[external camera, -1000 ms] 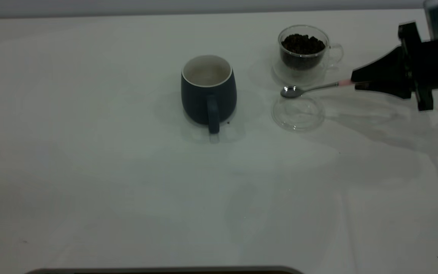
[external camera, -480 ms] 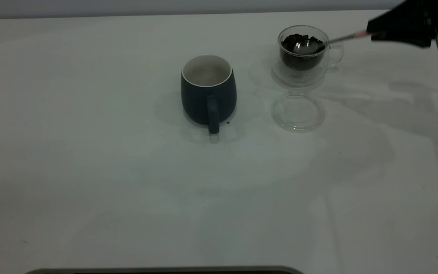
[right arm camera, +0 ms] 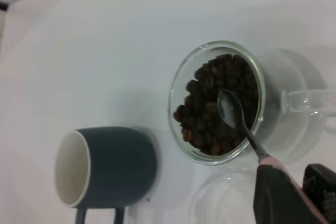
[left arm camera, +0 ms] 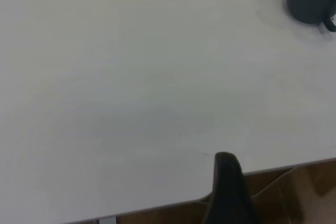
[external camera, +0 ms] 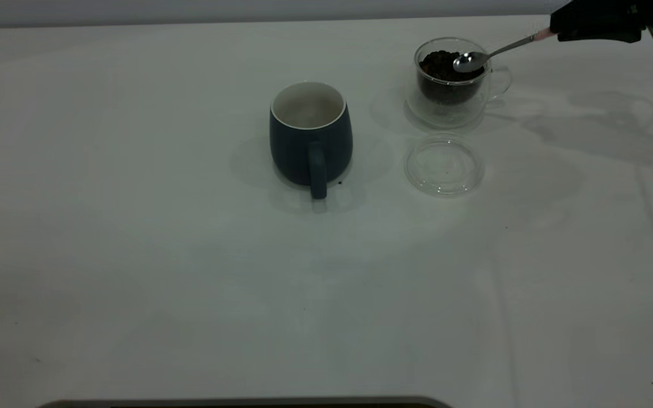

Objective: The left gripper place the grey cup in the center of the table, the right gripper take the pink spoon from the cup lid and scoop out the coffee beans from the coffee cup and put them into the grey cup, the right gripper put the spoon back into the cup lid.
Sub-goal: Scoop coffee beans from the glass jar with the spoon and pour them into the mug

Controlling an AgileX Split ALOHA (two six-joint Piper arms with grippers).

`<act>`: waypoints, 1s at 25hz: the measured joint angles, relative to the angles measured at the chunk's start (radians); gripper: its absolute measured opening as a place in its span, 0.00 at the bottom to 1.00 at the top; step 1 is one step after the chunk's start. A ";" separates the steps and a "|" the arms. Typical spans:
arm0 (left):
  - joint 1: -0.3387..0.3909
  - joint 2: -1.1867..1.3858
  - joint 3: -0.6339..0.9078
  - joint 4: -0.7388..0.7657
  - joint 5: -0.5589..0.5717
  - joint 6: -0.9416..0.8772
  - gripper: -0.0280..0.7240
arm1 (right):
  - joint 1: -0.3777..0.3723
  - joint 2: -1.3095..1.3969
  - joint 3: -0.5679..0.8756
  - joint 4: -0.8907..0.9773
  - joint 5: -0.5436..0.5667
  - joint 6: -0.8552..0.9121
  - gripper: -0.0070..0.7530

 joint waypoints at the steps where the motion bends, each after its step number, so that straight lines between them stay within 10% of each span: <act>1: 0.000 0.000 0.000 0.000 0.000 0.000 0.79 | 0.004 0.003 -0.008 -0.002 -0.003 -0.003 0.15; 25: 0.000 0.000 0.000 0.000 0.000 0.000 0.79 | 0.020 0.031 -0.019 -0.063 0.027 0.221 0.15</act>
